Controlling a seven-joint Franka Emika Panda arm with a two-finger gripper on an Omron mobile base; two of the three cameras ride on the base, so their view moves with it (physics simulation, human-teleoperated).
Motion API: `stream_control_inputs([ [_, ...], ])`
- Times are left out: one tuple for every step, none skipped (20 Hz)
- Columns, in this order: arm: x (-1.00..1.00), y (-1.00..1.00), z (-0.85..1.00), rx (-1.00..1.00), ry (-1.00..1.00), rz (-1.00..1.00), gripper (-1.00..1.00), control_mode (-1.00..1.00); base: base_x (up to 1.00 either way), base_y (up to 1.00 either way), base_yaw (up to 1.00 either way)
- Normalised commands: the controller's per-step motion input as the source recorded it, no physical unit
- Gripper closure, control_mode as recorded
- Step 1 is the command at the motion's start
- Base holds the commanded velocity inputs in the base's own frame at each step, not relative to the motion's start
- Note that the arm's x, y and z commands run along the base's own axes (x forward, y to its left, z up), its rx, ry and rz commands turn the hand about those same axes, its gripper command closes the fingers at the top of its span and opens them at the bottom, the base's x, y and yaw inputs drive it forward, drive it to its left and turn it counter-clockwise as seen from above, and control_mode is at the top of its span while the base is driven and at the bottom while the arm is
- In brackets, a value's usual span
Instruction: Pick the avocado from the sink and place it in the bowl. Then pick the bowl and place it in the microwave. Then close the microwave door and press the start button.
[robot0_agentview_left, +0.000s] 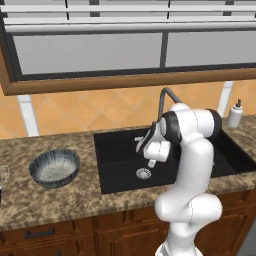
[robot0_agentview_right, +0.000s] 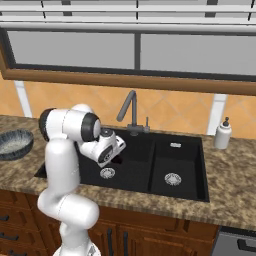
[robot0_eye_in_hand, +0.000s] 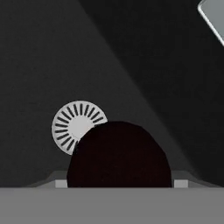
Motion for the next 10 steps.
stream_control_inputs([
  [-0.31, 0.06, 0.67, 0.03, -0.17, 0.00, 1.00, -1.00, 0.00, 0.00, 0.00],
  [-0.34, 0.00, 0.71, 0.03, -0.18, 0.01, 1.00, -1.00, 0.00, 0.00, 0.00],
  [-0.36, 0.01, 0.75, 0.03, -0.18, 0.00, 1.00, -1.00, 0.00, 0.00, 0.00],
  [-0.34, 0.00, 0.81, 0.03, -0.15, 0.00, 1.00, -1.00, 0.00, 0.00, 0.00],
  [-0.33, 0.06, 0.81, 0.03, -0.15, 0.01, 1.00, -1.00, 0.00, 0.00, 0.00],
  [-0.38, 0.04, 0.86, 0.02, -0.16, 0.01, 1.00, -1.00, 0.00, 0.00, 0.00],
  [-0.41, 0.01, 0.90, 0.03, -0.16, 0.01, 1.00, -1.00, 0.00, 0.00, 0.00],
  [-0.43, 0.13, 0.91, 0.03, -0.15, 0.01, 1.00, -1.00, 0.00, 0.00, 0.00],
  [-0.42, 0.16, 0.91, 0.03, -0.14, 0.03, 1.00, -1.00, 0.00, 0.00, 0.00],
  [-0.45, 0.13, 0.94, 0.03, -0.15, 0.03, 1.00, -1.00, 0.00, 0.00, 0.00],
])
